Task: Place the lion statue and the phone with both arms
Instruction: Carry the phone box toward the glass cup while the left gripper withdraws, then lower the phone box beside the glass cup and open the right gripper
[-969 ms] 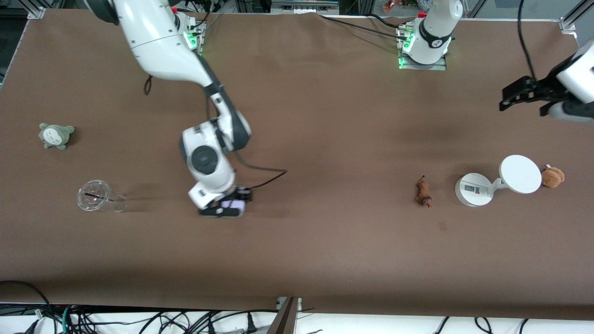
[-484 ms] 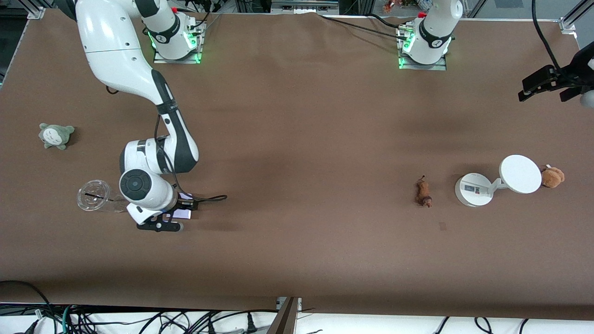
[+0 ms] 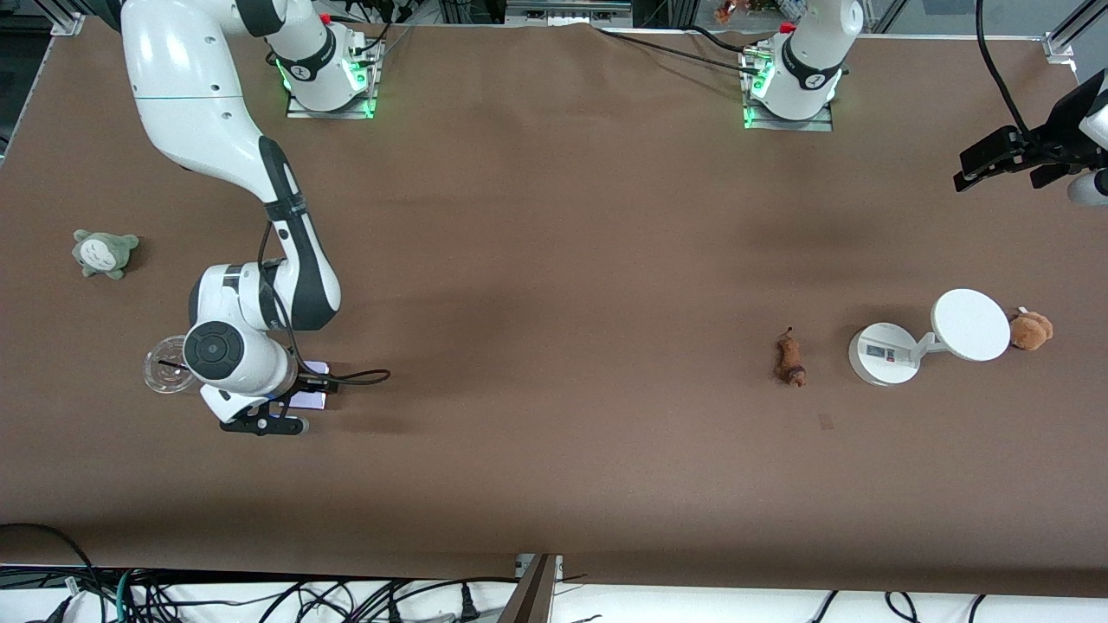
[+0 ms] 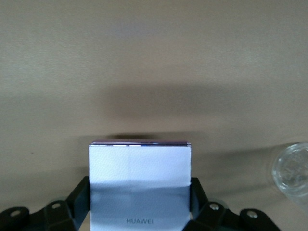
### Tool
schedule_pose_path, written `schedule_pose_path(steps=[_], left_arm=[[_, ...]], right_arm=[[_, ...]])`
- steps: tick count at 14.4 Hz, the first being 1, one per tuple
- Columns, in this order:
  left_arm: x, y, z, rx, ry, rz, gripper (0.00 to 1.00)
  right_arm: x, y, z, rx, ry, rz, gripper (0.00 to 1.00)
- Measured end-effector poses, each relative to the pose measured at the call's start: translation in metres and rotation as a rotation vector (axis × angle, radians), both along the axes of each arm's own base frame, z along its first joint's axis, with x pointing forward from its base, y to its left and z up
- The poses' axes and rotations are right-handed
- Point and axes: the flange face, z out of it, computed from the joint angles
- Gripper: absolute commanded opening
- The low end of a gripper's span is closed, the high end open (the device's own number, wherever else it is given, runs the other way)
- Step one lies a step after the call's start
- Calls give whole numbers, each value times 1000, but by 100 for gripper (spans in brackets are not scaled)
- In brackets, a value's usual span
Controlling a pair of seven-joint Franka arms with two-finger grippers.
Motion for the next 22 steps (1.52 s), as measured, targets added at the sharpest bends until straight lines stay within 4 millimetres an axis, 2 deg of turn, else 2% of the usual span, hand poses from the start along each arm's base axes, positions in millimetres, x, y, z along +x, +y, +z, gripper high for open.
schedule_pose_path(steps=[5, 11, 12, 13, 14, 18, 22], left_arm=[[0, 0, 0, 1, 1, 11, 100], [0, 0, -1, 1, 3, 15, 100], [0, 0, -1, 1, 5, 15, 100], [0, 0, -2, 1, 7, 15, 100], [0, 0, -3, 1, 8, 15, 100], [1, -3, -4, 1, 10, 9, 100], [3, -5, -7, 0, 16, 8, 100]], right_arm=[[3, -33, -1, 2, 5, 12, 39], [-2, -42, -17, 1, -7, 14, 40], [-3, -43, -18, 1, -7, 15, 44], [-3, -44, -19, 1, -5, 16, 68], [-4, -45, -20, 1, -4, 14, 100], [1, -46, -13, 4, -22, 22, 100], [14, -25, 24, 14, -31, 47, 100]])
